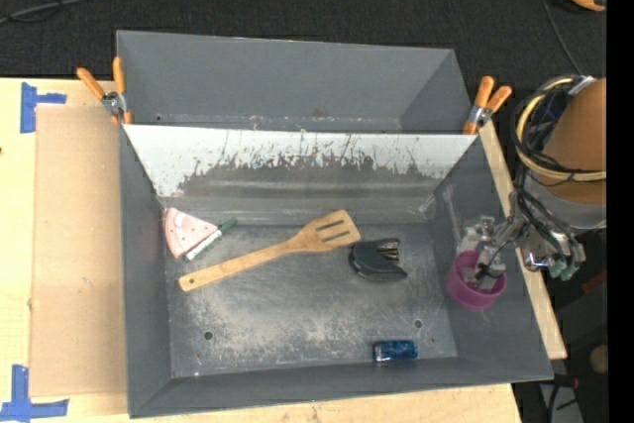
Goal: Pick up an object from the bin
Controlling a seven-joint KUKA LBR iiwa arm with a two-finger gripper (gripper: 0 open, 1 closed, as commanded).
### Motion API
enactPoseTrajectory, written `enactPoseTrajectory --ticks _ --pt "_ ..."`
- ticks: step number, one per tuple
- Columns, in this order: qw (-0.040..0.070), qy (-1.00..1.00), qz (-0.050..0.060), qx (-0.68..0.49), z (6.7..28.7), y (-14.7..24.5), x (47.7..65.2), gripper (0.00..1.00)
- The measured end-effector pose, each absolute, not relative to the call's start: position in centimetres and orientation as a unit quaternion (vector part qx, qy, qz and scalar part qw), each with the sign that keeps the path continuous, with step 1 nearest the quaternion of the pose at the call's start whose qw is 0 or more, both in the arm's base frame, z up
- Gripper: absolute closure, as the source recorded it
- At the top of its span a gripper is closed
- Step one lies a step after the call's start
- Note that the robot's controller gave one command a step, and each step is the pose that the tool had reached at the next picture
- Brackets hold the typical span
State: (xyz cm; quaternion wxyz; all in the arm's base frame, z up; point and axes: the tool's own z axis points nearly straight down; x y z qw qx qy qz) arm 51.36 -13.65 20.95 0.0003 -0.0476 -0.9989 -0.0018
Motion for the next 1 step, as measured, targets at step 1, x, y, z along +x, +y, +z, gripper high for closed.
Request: enactPoseTrajectory --ticks 1 --pt "-0.001 -0.999 -0.002 -0.047 22.44 -13.66 51.42 1.0"
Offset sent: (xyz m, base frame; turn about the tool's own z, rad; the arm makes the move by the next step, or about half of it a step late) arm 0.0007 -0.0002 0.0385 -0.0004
